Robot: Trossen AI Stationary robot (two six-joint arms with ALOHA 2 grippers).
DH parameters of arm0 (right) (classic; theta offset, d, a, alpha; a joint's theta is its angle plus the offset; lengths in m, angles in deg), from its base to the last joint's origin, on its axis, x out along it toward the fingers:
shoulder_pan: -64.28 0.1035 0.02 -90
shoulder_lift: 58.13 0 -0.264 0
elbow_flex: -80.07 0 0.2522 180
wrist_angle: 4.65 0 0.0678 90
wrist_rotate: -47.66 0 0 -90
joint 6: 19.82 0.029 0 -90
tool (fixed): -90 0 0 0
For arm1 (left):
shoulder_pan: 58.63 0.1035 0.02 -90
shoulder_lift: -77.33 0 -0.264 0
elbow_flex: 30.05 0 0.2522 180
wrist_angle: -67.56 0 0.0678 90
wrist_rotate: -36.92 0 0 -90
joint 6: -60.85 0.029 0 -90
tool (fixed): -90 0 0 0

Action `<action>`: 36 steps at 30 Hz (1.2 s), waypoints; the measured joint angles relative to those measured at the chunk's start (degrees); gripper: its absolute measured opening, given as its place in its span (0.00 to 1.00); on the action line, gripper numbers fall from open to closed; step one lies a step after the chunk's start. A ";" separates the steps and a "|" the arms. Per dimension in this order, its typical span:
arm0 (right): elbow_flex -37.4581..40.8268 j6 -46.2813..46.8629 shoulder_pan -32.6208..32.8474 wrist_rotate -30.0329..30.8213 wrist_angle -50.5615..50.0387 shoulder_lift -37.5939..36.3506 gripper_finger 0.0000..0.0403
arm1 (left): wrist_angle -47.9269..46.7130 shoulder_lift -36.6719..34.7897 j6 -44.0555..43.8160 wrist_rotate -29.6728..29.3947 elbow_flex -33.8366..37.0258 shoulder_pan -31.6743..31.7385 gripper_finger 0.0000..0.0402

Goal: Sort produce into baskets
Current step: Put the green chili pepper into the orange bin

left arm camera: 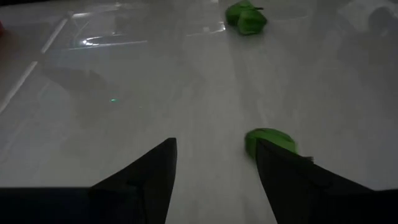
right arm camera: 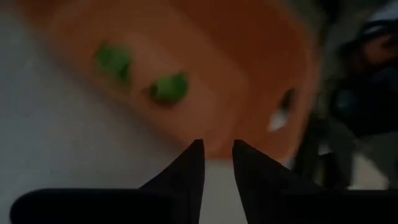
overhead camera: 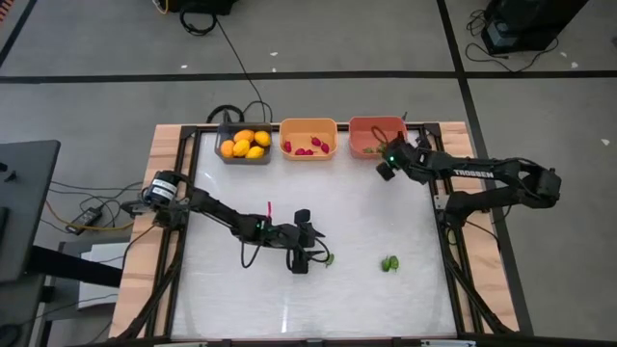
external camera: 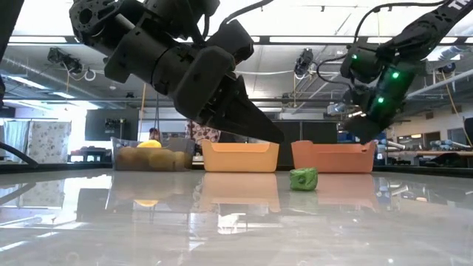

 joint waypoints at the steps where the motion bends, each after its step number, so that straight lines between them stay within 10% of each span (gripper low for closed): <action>1: 0.00 -0.48 -0.68 1.47 1.67 0.00 0.24 | 0.01 0.00 0.00 0.04 0.00 -0.02 0.56; 15: 0.00 4.01 7.13 -22.11 13.18 -0.01 0.25 | 4.92 1.68 0.30 12.94 0.08 -0.88 0.56; 36: 0.00 8.13 24.62 -21.39 17.23 0.00 0.25 | 13.25 8.90 -4.35 2.30 -0.15 -1.18 0.40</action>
